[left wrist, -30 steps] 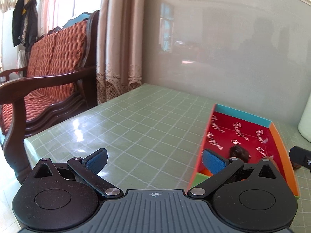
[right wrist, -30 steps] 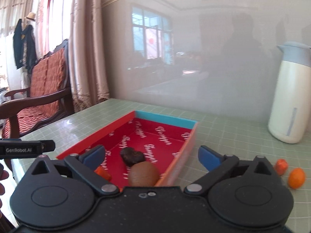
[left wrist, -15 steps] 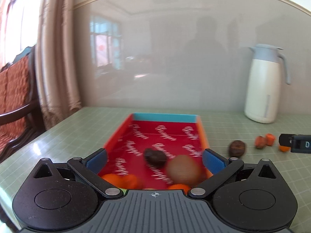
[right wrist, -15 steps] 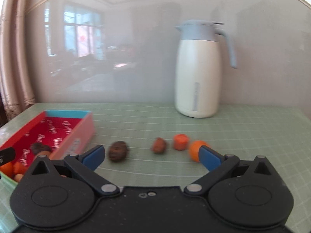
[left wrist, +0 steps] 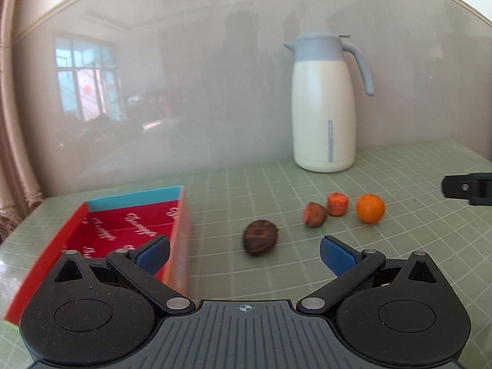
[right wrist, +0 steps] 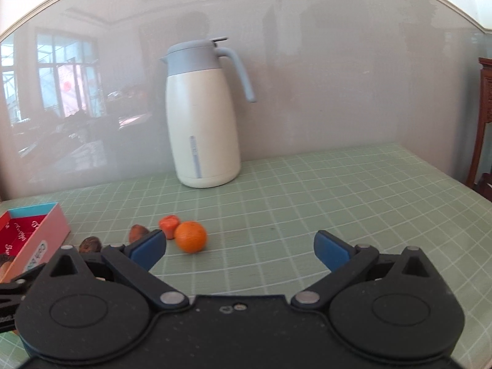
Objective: Organize fruits
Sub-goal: 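Move the left tool to the dark brown fruit and close on it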
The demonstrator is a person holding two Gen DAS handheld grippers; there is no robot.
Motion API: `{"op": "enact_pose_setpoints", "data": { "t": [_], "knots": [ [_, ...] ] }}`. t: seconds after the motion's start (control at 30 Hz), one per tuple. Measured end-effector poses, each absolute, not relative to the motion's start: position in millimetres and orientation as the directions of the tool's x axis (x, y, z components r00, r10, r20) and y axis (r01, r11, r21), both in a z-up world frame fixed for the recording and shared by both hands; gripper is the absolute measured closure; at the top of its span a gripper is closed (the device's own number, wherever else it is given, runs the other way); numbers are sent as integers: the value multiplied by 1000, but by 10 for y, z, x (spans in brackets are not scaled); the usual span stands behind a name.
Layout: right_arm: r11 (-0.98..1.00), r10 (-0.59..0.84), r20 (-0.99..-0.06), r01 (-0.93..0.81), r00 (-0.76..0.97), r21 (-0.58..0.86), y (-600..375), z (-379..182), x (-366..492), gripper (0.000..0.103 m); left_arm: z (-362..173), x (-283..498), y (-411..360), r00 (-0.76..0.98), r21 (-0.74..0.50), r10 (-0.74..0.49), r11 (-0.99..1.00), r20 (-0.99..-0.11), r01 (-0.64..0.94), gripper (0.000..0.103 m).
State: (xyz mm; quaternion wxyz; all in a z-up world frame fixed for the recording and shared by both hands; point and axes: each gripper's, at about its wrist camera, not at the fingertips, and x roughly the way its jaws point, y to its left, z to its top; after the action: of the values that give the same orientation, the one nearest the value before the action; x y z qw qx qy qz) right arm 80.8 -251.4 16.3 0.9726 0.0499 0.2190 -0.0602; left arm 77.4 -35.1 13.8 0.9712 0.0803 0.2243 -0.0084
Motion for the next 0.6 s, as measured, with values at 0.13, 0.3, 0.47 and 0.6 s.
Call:
{"op": "enact_pose_setpoints", "data": {
  "t": [0.13,0.3,0.47,0.6],
  "knots": [
    [978,-169,-430,207,887,41,-2665,138,750,0,59,1047,-530,881,168,9,982,-474,81,0],
    [960,-229,-457,278,859,41,-2875,80,723,0,-57,1352,-604,856,156,14,985,-516,78,1],
    [956,-231,-451,287,862,59,-2959,75,668,0,-163,1514,-651,844,152,4,984,-536,92,9],
    [957,-222,-447,282,866,71,-2964,91,663,0,-245,1579,-645,823,128,-14,986,-567,105,21]
  ]
}}
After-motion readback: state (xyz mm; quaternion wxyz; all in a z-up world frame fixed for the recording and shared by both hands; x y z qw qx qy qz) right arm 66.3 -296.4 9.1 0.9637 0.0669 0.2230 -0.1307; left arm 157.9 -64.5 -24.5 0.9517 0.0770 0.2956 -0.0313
